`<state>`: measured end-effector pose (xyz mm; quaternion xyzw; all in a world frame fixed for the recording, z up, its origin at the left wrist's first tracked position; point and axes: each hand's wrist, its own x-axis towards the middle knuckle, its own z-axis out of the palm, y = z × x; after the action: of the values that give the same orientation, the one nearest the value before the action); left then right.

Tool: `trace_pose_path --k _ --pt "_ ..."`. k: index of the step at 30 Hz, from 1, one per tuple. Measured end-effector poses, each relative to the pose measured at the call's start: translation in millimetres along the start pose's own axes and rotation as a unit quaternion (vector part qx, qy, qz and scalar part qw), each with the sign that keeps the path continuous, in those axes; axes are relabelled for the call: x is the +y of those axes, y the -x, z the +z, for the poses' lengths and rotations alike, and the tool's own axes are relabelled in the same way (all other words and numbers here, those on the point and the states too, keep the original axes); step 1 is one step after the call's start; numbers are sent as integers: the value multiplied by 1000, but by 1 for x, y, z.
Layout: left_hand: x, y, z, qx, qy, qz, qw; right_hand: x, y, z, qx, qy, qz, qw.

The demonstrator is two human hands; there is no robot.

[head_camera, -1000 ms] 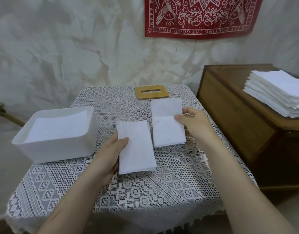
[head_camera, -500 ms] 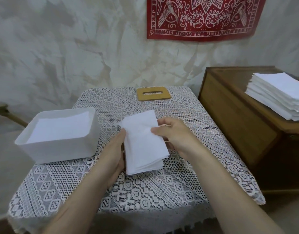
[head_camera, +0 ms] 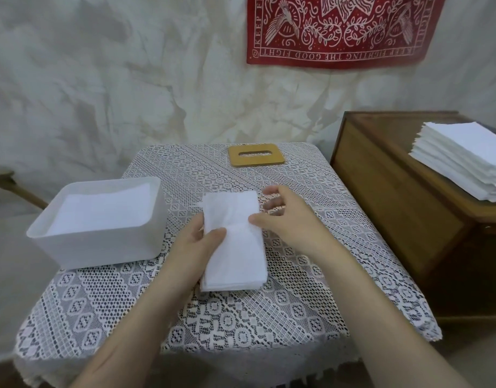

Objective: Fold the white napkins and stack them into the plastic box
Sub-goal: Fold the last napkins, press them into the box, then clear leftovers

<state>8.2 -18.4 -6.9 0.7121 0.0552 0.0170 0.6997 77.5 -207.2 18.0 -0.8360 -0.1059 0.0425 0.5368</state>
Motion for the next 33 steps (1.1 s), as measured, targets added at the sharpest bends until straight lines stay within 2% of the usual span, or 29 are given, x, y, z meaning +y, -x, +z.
trace_pose_path --k 3,5,7,9,13,15,17,20,23,28,33 --pt "8 5 -4 -84 -117 59 988 -5 2 -11 -76 -44 -2 996" --pt "12 7 -4 -131 -137 66 980 -4 3 -17 -152 -30 13 988" --pt "14 9 -5 -139 -129 68 980 -1 4 -21 -201 -24 4 979" --pt "17 7 -8 -120 -96 71 986 4 2 -21 -171 -78 0 982" --pt "15 -6 -16 -31 48 46 997 13 -7 -19 -14 -207 -2 978" --pt "9 -12 -14 19 57 52 997 17 -6 -16 -21 -193 -9 981" --pt "3 -16 -9 53 27 70 996 22 -1 -11 -53 -105 -21 993" --pt "-6 -20 -2 55 -10 74 996 31 2 -5 -53 -44 -18 997" --pt "-10 -20 2 53 -10 74 996 35 5 -1 -34 -66 -19 997" --pt "-11 -25 8 62 19 95 993 30 7 16 -9 -169 -16 985" --pt "-11 -30 5 57 32 77 995 29 6 21 -5 -168 -16 986"
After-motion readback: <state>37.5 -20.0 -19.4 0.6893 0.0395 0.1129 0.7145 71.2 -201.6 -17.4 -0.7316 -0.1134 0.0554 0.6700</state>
